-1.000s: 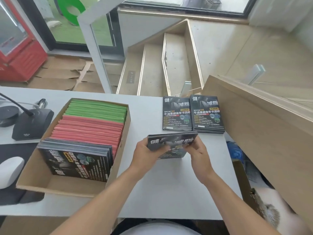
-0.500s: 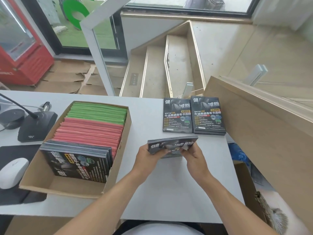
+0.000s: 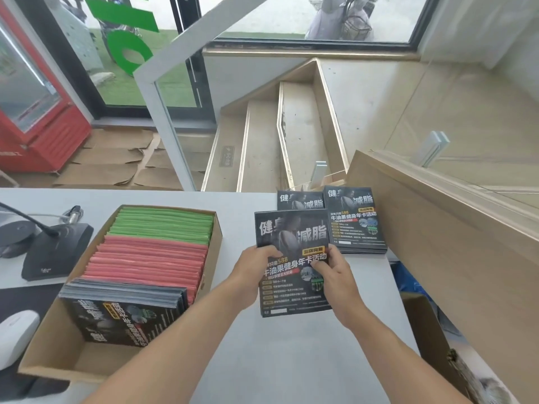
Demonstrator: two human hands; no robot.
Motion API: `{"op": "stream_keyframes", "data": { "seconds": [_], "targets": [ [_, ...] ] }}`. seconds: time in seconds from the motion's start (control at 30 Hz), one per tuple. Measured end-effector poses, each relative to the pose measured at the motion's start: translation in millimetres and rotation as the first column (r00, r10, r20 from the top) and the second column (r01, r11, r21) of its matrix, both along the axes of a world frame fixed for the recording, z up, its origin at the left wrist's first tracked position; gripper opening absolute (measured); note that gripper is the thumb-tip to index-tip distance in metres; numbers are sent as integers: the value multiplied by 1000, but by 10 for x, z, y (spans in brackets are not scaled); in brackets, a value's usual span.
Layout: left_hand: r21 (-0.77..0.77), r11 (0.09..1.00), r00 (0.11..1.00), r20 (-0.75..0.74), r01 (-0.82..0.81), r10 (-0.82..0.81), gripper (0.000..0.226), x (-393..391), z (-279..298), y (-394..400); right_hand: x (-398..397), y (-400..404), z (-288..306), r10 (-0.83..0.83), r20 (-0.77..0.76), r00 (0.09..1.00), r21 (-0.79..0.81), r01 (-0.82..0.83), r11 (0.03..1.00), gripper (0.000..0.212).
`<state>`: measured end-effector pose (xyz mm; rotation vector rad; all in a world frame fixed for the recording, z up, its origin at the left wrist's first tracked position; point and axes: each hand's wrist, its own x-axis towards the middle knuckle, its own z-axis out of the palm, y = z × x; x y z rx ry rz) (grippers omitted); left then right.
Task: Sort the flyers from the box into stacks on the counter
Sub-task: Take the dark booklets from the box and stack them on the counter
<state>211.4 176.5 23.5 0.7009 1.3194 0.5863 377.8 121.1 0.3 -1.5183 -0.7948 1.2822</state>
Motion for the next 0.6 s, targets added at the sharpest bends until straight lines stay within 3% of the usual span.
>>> {"op": "stream_keyframes", "data": {
  "seconds": [0.17, 0.27, 0.37, 0.43, 0.5, 0.53, 0.6],
  "targets": [
    [116, 993, 994, -98, -31, 43, 16, 111, -34, 379, 76, 548, 184, -56, 46, 997, -124, 61, 990, 17],
    [162, 982, 980, -157, -97, 123, 18, 197, -77, 638, 145, 895, 252, 74, 260, 963, -186, -25, 982, 19],
    [181, 971, 970, -157, -157, 186, 22, 263, -57, 911, 294, 1155, 191, 166, 452, 877, -200, -81, 976, 40],
    [153, 974, 971, -148, -166, 188, 24, 321, -77, 1101, 430, 1282, 122, 179, 675, 716, -199, -56, 978, 49],
    [127, 982, 974, -164, -137, 157, 26, 400, -128, 1252, 568, 1362, 16, 175, 877, 447, -196, 2, 981, 50],
    [115, 986, 975, -168, -124, 143, 26, 447, -161, 1308, 630, 1380, -31, 194, 913, 359, -214, 17, 977, 50],
    [98, 990, 975, -185, -103, 120, 25, 534, -236, 1390, 712, 1383, -109, 300, 906, 300, -317, 8, 948, 49]
  ]
}}
